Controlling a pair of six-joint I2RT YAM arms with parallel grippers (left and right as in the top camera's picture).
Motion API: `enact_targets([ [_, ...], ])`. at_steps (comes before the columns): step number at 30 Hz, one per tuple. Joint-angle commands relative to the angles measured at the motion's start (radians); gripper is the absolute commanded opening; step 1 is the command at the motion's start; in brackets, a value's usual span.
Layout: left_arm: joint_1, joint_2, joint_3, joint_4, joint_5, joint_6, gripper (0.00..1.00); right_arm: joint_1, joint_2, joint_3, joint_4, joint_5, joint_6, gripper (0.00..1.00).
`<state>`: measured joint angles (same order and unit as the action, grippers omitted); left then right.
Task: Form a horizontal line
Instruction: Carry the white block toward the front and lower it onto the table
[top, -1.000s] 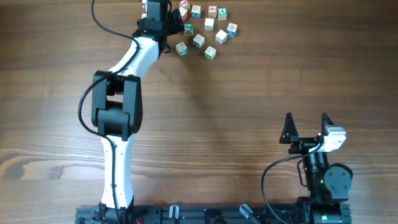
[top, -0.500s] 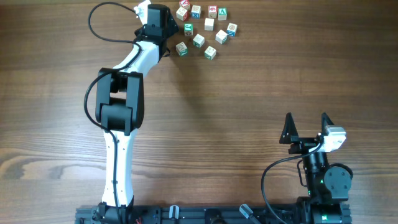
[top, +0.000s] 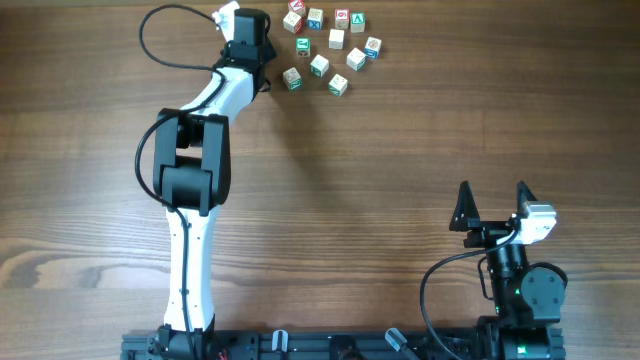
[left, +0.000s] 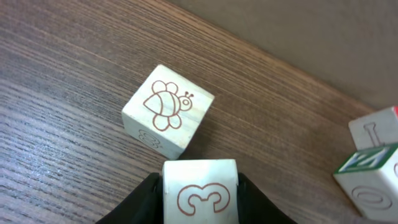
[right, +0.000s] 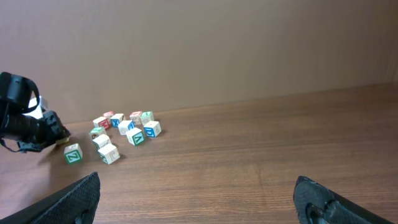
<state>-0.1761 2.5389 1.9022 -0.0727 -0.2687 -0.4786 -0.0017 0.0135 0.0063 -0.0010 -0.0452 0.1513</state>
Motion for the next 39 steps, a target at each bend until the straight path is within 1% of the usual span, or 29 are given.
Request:
enact_targets([
  [1,0.002,-0.039,-0.004,-0.092,-0.002,0.076,0.34,-0.005,-0.006,-0.001,0.002,-0.015,-0.017,1.0],
  [3,0.0,-0.079,-0.004,-0.146,-0.002,0.091,0.3,-0.005,-0.006,-0.001,0.002,-0.015,-0.018,1.0],
  [4,-0.002,-0.114,-0.004,-0.195,-0.002,0.091,0.29,-0.005,-0.006,-0.001,0.002,-0.015,-0.018,1.0],
  [9,-0.014,-0.265,-0.004,-0.409,-0.002,0.09,0.34,-0.005,-0.006,-0.001,0.002,-0.015,-0.017,1.0],
  [14,-0.044,-0.425,-0.004,-0.652,0.012,0.09,0.32,-0.005,-0.006,-0.001,0.002,-0.015,-0.017,1.0],
  [15,-0.058,-0.47,-0.004,-0.732,0.018,0.09,0.32,-0.005,-0.006,-0.001,0.002,-0.015,-0.018,1.0],
  [18,-0.092,-0.539,-0.004,-0.88,0.017,0.09,0.32,-0.005,-0.006,-0.001,0.002,-0.015,-0.018,1.0],
  [22,-0.145,-0.587,-0.004,-1.117,0.017,0.077,0.31,-0.005,-0.006,-0.001,0.002,-0.015,-0.018,1.0],
  [24,-0.169,-0.585,-0.007,-1.207,0.021,0.057,0.27,-0.005,-0.006,-0.001,0.002,-0.015,-0.017,1.0],
  [26,-0.195,-0.579,-0.036,-1.238,0.027,0.021,0.26,-0.005,-0.006,-0.001,0.002,-0.015,-0.017,1.0],
  [29,-0.225,-0.579,-0.119,-1.184,0.032,0.014,0.26,-0.005,-0.006,-0.001,0.002,-0.015,-0.018,1.0],
  [31,-0.242,-0.579,-0.215,-1.079,0.032,0.014,0.29,-0.005,-0.006,-0.001,0.002,-0.015,-0.018,1.0],
  [32,-0.246,-0.579,-0.262,-1.019,0.032,0.016,0.32,-0.005,-0.006,-0.001,0.002,-0.015,-0.018,1.0],
  [34,-0.248,-0.579,-0.358,-0.89,0.032,0.028,0.35,-0.005,-0.006,-0.001,0.002,-0.015,-0.018,1.0],
  [35,-0.248,-0.579,-0.435,-0.784,0.032,0.034,0.35,-0.005,-0.006,-0.001,0.002,-0.015,-0.017,1.0],
  [37,-0.243,-0.579,-0.535,-0.642,0.032,0.045,0.34,-0.005,-0.006,-0.001,0.002,-0.015,-0.018,1.0],
  [39,-0.237,-0.579,-0.63,-0.497,0.032,0.086,0.33,-0.005,-0.006,-0.001,0.002,-0.015,-0.018,1.0],
])
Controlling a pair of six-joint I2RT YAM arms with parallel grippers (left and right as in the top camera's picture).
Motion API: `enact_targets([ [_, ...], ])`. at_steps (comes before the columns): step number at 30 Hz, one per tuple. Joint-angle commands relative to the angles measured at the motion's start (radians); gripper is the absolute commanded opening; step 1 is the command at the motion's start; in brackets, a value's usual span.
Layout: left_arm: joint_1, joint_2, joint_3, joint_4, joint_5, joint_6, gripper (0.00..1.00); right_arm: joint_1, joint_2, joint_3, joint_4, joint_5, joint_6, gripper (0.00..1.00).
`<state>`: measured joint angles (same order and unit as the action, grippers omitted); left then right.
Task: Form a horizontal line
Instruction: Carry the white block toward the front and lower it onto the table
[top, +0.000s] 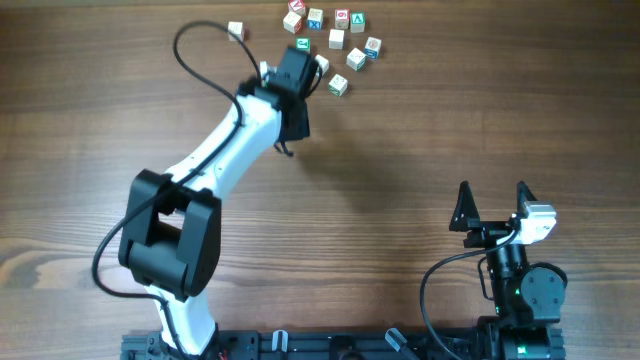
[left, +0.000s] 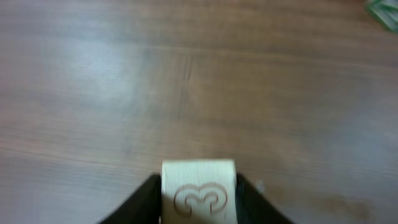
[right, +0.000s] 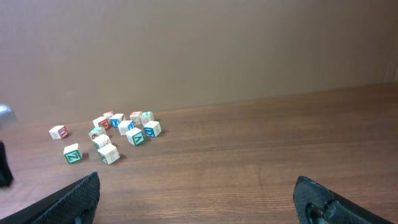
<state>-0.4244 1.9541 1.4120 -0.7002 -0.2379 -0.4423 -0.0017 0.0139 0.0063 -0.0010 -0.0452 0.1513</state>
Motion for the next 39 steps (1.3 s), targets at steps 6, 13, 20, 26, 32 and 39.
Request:
enact_targets([
  [6,0.019,0.006,-0.333,0.478,0.002,0.184,0.32,-0.005,-0.006,-0.001,0.002,-0.015,-0.018,1.0],
  [13,0.024,0.006,-0.357,0.462,-0.006,0.21,0.25,-0.005,-0.006,-0.001,0.002,-0.015,-0.018,1.0],
  [20,0.028,0.006,-0.36,0.273,0.051,0.082,0.31,-0.005,-0.006,-0.001,0.002,-0.015,-0.017,1.0],
  [26,0.039,0.006,-0.361,0.35,0.046,0.138,0.32,-0.005,-0.006,-0.001,0.002,-0.015,-0.018,1.0],
  [32,0.075,0.006,-0.361,0.342,-0.025,0.237,0.32,-0.005,-0.006,-0.001,0.002,-0.015,-0.018,1.0],
  [39,0.139,0.006,-0.361,0.348,-0.009,0.26,0.32,-0.005,-0.006,-0.001,0.002,-0.015,-0.018,1.0],
])
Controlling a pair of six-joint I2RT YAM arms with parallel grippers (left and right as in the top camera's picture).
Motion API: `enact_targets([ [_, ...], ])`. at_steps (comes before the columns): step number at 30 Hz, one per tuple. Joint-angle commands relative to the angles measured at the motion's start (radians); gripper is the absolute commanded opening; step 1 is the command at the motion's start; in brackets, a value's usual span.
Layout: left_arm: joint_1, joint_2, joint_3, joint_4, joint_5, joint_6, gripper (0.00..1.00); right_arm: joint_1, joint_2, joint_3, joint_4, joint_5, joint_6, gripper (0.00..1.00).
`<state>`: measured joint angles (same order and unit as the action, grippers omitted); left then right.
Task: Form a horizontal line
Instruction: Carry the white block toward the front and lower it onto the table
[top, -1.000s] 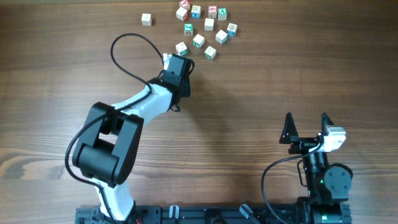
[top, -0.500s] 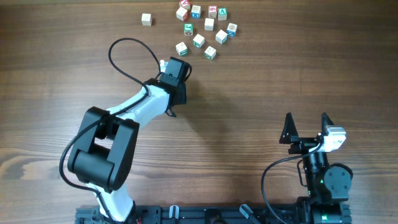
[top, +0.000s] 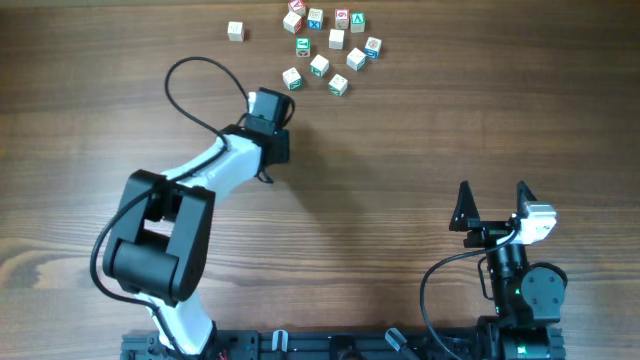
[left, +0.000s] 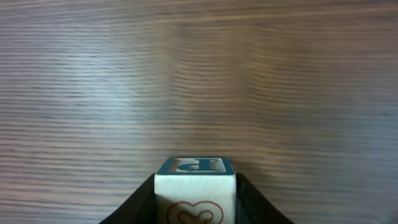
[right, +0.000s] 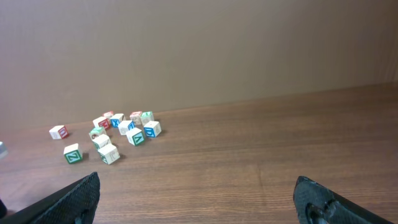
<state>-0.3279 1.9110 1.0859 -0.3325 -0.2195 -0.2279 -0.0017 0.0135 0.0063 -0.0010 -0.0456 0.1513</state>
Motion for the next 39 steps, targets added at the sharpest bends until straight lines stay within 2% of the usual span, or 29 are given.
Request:
enact_targets([
  [1,0.05,0.049,-0.035,-0.019,-0.021,0.045,0.31,-0.005,-0.006,-0.001,0.002,-0.015,-0.017,1.0],
  [6,0.069,0.049,-0.035,-0.015,0.077,0.057,0.31,-0.005,-0.006,-0.001,0.002,-0.015,-0.018,1.0],
  [14,0.068,0.049,-0.035,-0.016,0.1,0.225,0.31,-0.005,-0.006,-0.001,0.002,-0.015,-0.018,1.0],
  [18,0.068,0.049,-0.035,-0.014,0.134,0.225,0.3,-0.005,-0.006,-0.001,0.002,-0.015,-0.018,1.0],
  [22,0.065,0.049,-0.035,0.006,0.253,0.224,0.31,-0.005,-0.006,-0.001,0.002,-0.015,-0.018,1.0],
  [31,0.069,0.049,-0.035,0.021,0.253,0.218,0.31,-0.005,-0.006,-0.001,0.002,-0.015,-0.018,1.0],
  [34,0.069,0.049,-0.035,0.021,0.253,0.16,0.4,-0.005,-0.006,-0.001,0.002,-0.015,-0.018,1.0],
  [38,0.068,0.049,-0.035,0.021,0.253,0.142,0.48,-0.005,-0.006,-0.001,0.002,-0.015,-0.018,1.0],
  [39,0.068,0.049,-0.035,0.022,0.253,0.142,0.52,-0.005,-0.006,-0.001,0.002,-0.015,-0.018,1.0],
])
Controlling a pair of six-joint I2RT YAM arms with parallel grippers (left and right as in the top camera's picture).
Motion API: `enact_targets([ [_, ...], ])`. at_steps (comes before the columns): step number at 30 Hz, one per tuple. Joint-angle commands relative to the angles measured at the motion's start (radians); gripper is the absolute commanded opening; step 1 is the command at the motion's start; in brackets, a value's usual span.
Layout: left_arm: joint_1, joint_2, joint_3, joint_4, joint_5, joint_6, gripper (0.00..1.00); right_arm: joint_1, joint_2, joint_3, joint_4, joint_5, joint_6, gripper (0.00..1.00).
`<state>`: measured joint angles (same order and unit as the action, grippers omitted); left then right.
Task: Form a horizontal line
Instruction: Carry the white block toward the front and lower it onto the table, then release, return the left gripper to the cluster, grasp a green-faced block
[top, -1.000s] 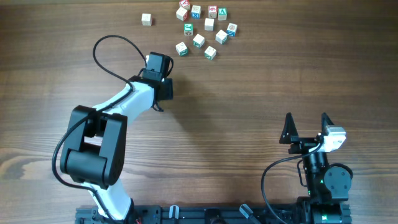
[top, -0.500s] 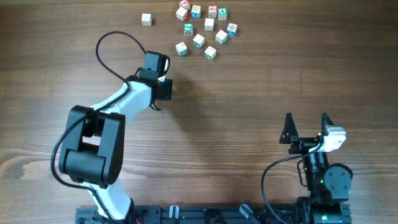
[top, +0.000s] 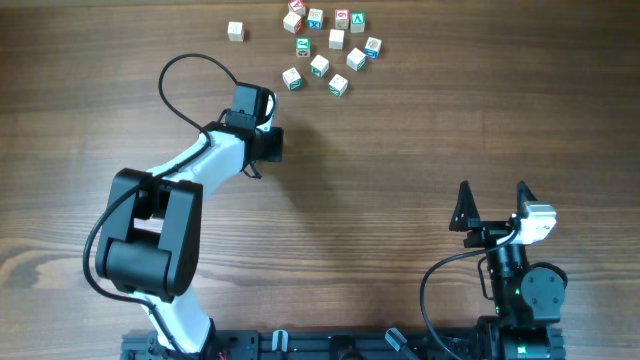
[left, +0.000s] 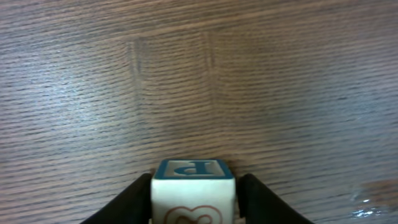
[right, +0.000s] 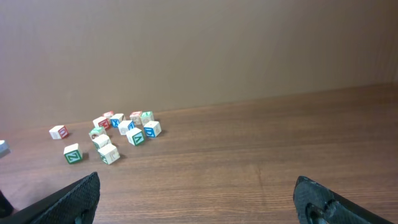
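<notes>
A white block with a blue P on top and a red figure on its near face stands on the wood between my left gripper's fingers. The jaws stand slightly apart from its sides, with a thin gap on the right. From overhead, the left gripper sits left of centre, below the cluster of blocks, and hides that block. One lone block lies far back on the left. My right gripper rests open near the front right, holding nothing.
The right wrist view shows the cluster of blocks and the lone block far off to the left before a brown wall. The left arm's black cable loops over the table behind the arm.
The left gripper's fingers have spread a little off the P block, which now stands on the table. The left wrist has shifted slightly. The right arm has not moved.
My left gripper was shut on the block at the far back left, beside a bee block. It then held it nearer the cluster, then low over bare wood left of centre. Now the block stands there with the jaws loosened.
</notes>
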<state>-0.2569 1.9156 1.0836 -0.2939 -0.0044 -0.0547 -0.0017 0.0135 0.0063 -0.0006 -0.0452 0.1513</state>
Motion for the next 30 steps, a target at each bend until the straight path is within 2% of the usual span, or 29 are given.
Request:
enact_targets([
  [1,-0.003,0.044,-0.032,-0.016,0.038,-0.032,0.6,-0.005,-0.006,-0.001,0.002,-0.015,-0.018,1.0],
  [6,-0.003,0.033,-0.029,-0.016,0.037,-0.031,0.75,-0.005,-0.006,-0.001,0.002,-0.015,-0.018,1.0],
  [9,-0.002,0.003,-0.001,-0.042,-0.011,-0.031,0.81,-0.005,-0.006,-0.001,0.002,-0.015,-0.018,1.0],
  [13,-0.002,-0.063,0.084,-0.112,-0.133,-0.02,0.92,-0.005,-0.006,-0.001,0.002,-0.015,-0.018,1.0],
  [17,-0.002,-0.12,0.224,-0.157,-0.15,0.038,0.98,-0.005,-0.006,-0.001,0.002,-0.015,-0.018,1.0],
  [25,0.0,-0.109,0.602,-0.113,-0.078,0.049,1.0,-0.005,-0.006,-0.001,0.002,-0.015,-0.018,1.0],
  [30,0.008,0.011,0.755,-0.122,-0.058,0.047,1.0,-0.005,-0.006,-0.001,0.002,-0.015,-0.018,1.0],
])
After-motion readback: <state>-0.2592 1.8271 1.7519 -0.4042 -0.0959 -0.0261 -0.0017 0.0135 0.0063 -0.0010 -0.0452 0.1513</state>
